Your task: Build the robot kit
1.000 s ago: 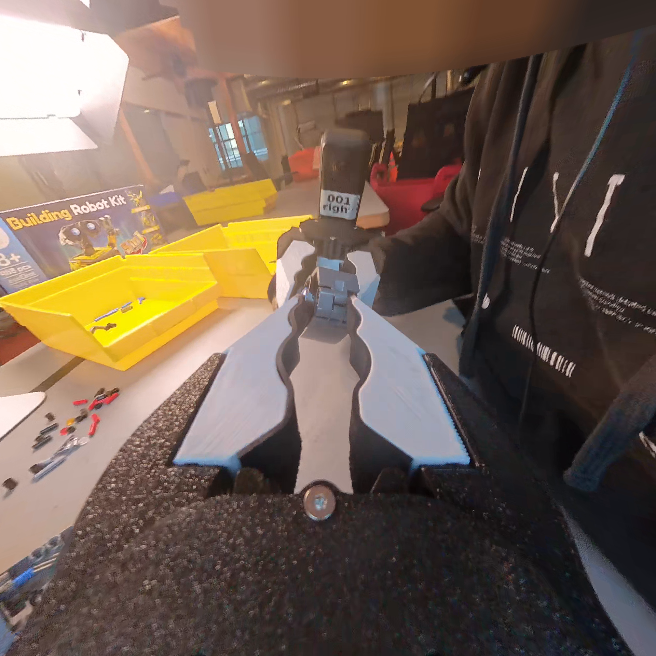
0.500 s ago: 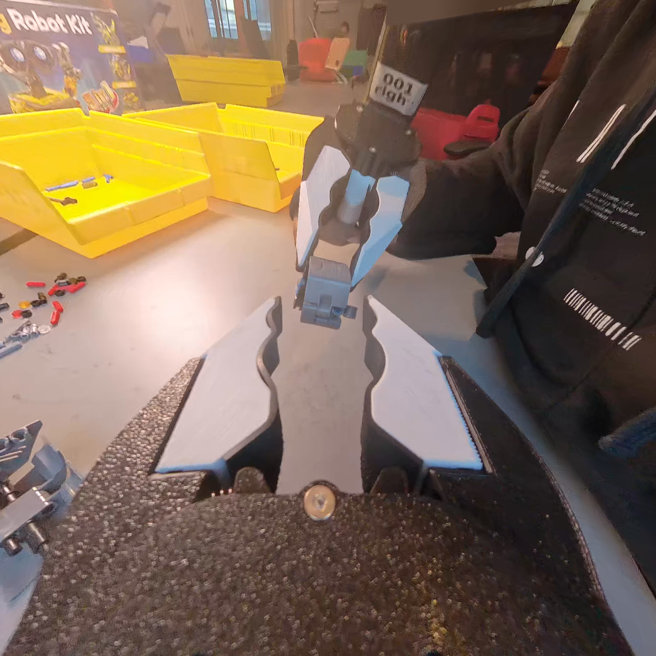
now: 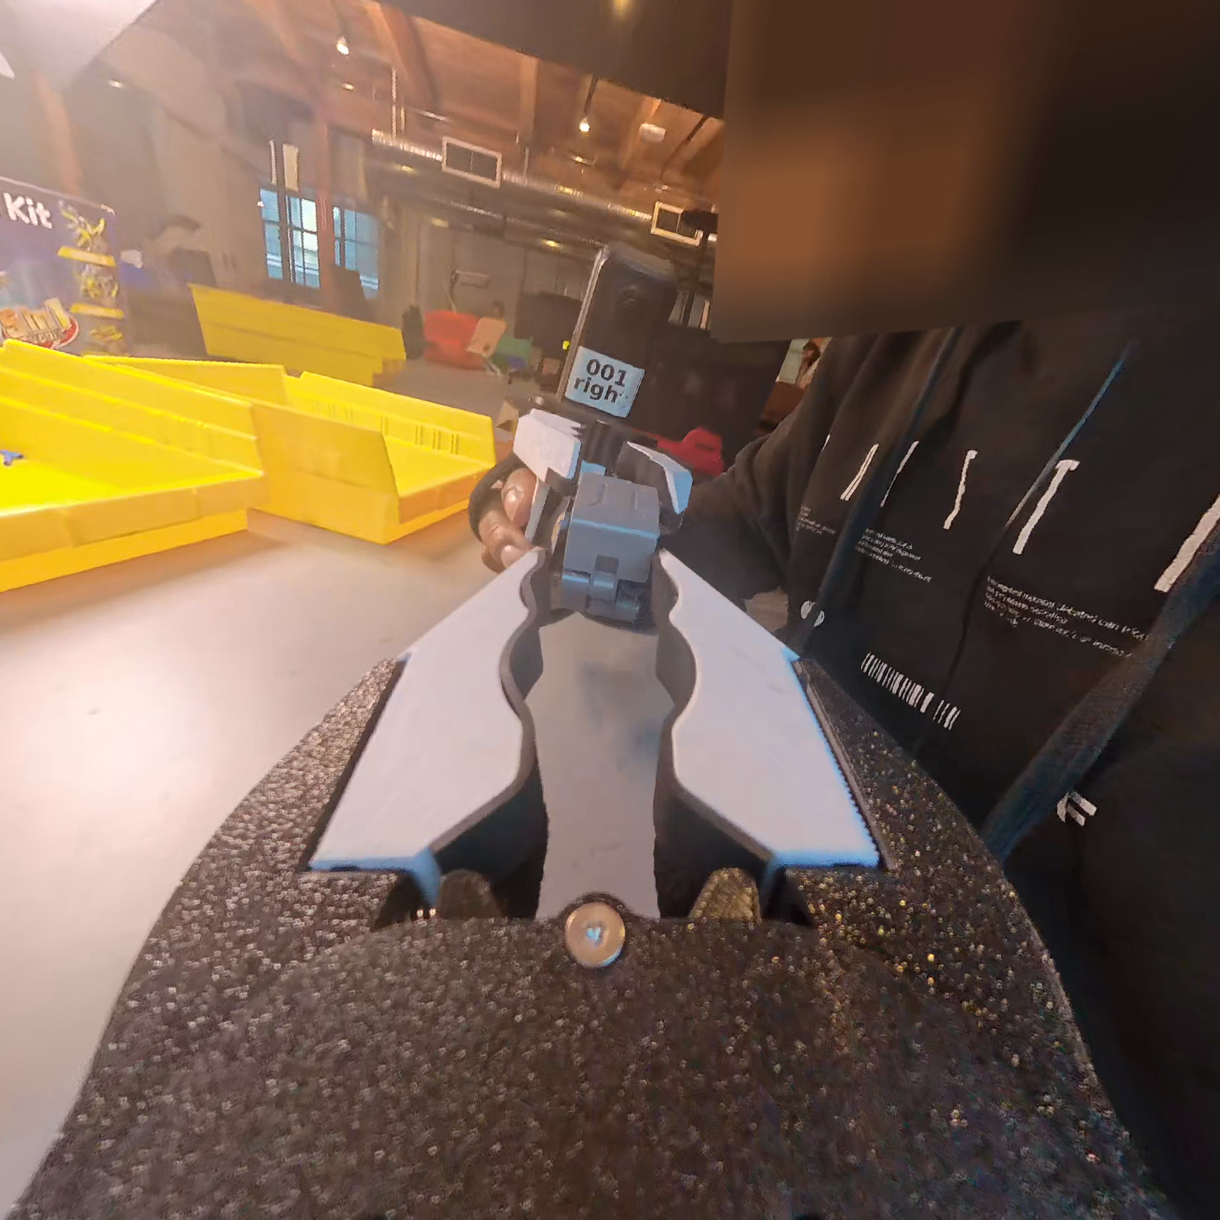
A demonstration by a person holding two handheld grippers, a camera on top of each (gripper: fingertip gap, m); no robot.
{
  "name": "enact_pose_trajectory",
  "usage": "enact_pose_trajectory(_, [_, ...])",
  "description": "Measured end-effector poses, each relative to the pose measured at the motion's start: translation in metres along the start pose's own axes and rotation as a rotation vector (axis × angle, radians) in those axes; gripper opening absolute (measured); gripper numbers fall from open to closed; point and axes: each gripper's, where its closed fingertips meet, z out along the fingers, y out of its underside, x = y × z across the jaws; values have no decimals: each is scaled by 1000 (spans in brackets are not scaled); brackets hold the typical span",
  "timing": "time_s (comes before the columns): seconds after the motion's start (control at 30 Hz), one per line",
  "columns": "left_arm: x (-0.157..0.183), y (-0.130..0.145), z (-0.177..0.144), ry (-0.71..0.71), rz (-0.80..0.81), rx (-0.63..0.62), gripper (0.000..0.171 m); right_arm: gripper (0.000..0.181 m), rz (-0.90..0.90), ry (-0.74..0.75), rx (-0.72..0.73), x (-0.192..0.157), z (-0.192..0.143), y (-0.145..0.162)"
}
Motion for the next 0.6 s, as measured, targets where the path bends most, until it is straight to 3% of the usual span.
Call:
enact_pose_trajectory(0.23, [-6,5,0,-42,19,-55,30,25,-17,29,-44,4,-3,3])
enact_pose_trajectory(0.33, [-14,9,-1,-120,90,-132,52,24,-19,36,-112,8,-3,14])
enact_pose_trajectory(0.4, [-14,18,4,-145,144,-199,55,24,-19,27,-147,6,0,20])
enact_pose_trajectory(0.43, [-15,26,7,-161,181,-256,54,24,-21,22,-159,5,2,22])
enact_pose_trajectory(0.5, [-15,36,12,-181,234,-327,36,24,-19,9,-163,1,6,24])
enact_pose_trajectory(0.6, [-16,33,12,-196,203,-338,35,23,-1,16,-142,2,6,21])
